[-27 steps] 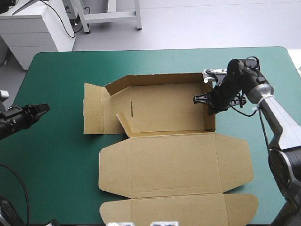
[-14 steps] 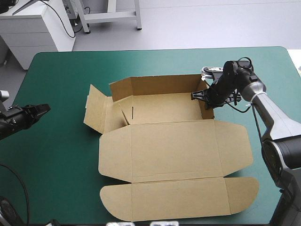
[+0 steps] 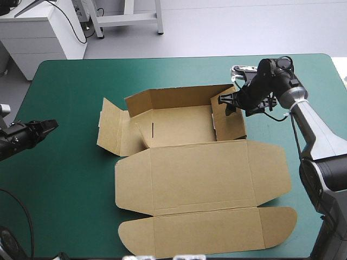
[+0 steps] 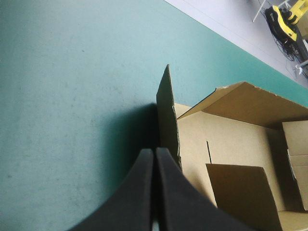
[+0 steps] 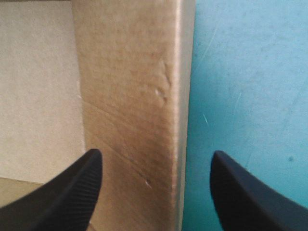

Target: Fold the box

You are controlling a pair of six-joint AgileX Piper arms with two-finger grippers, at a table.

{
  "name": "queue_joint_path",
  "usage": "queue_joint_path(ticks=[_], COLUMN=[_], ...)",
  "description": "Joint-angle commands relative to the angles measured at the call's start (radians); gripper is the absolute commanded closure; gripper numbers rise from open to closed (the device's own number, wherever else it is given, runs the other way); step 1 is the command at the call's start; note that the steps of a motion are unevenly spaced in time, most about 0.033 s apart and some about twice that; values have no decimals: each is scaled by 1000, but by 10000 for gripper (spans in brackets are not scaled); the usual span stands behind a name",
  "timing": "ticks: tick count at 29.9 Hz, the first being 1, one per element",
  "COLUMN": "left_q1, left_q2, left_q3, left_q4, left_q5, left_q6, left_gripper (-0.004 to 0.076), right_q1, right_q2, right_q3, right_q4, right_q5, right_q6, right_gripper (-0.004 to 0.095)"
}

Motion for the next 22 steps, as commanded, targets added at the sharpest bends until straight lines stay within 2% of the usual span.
queue_joint_path(ticks=[1,6,12,18,22], left_q1=[1,1,1,1,1], left_q2=[-30,-30,-30,-30,-30], left_q3=[-23,-23,-23,-23,-23], left_q4=[-77,-77,-77,-79,-79], left_q5=[20,20,20,20,13], left_q6=[-4,-2,-2,-2,-2], left_gripper=[732,732,732,732,732], right_q1=[-3,1,12,12,14], right_q2=[-53,-69,-124,-123,-101], right_q3=[-67,-62,95,171,171], right_q4=[-14,-9,-19,5,1], right_q5=[57,60,57,-55,-69], right_q6=[23,37,45,45,47], right_gripper=[156,157,157,163,177])
